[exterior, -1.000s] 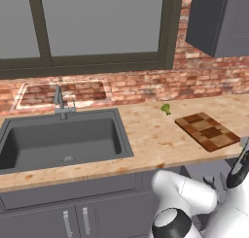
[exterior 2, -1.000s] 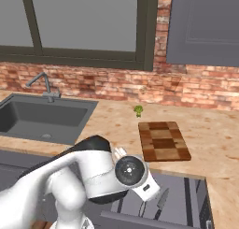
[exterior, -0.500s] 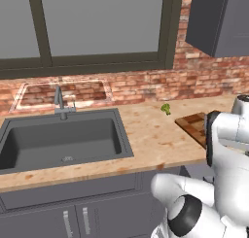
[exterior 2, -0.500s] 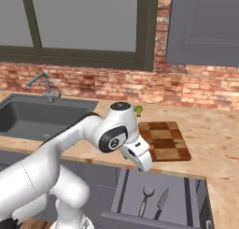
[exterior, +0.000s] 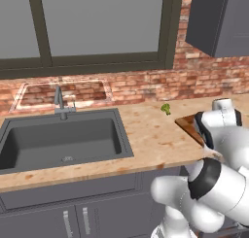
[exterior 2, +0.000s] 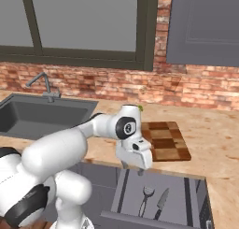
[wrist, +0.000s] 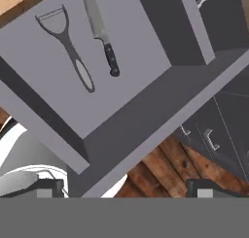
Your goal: Open the drawer on the right and place the cutting tools on the cutting board.
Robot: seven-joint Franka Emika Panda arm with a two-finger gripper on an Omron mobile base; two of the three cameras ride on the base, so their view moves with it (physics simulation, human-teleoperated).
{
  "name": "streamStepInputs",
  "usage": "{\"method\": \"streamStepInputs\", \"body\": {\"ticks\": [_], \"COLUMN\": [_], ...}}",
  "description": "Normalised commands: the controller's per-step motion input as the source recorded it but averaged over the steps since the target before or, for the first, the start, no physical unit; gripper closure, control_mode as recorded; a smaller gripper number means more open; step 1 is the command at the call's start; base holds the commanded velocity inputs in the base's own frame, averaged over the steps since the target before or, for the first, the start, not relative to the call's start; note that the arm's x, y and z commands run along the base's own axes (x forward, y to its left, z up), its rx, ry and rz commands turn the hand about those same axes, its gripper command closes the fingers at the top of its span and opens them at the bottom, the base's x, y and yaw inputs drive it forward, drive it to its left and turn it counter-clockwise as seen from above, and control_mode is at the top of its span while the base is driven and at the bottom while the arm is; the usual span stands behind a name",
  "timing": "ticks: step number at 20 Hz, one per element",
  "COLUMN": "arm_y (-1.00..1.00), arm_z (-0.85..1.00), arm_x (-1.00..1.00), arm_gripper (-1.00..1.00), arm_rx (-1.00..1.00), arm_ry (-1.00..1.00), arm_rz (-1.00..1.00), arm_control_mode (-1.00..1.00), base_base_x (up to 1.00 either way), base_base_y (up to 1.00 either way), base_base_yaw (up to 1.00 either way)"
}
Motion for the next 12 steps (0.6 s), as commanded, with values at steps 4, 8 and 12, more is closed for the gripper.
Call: {"method": "streamStepInputs", "body": {"ticks": [4,8,12], "arm_y": [-0.02,-0.05,-0.03], "arm_z": [-0.35,-0.18,-0.21], "arm_x": [-0.22,-0.23,-0.08], "arm_gripper": [-1.00,-1.00,-1.00], "arm_rx": [0.16,0.18,0.18], "arm_ry": [0.14,0.02,0.00], "arm_rz": [0.00,0.00,0.00], "arm_control_mode": [-1.00,-1.00,-1.00], "base_base_x": [0.00,0.00,0.00], "base_base_y": [0.00,0.00,0.00], "base_base_yaw": [0.00,0.00,0.00]}}
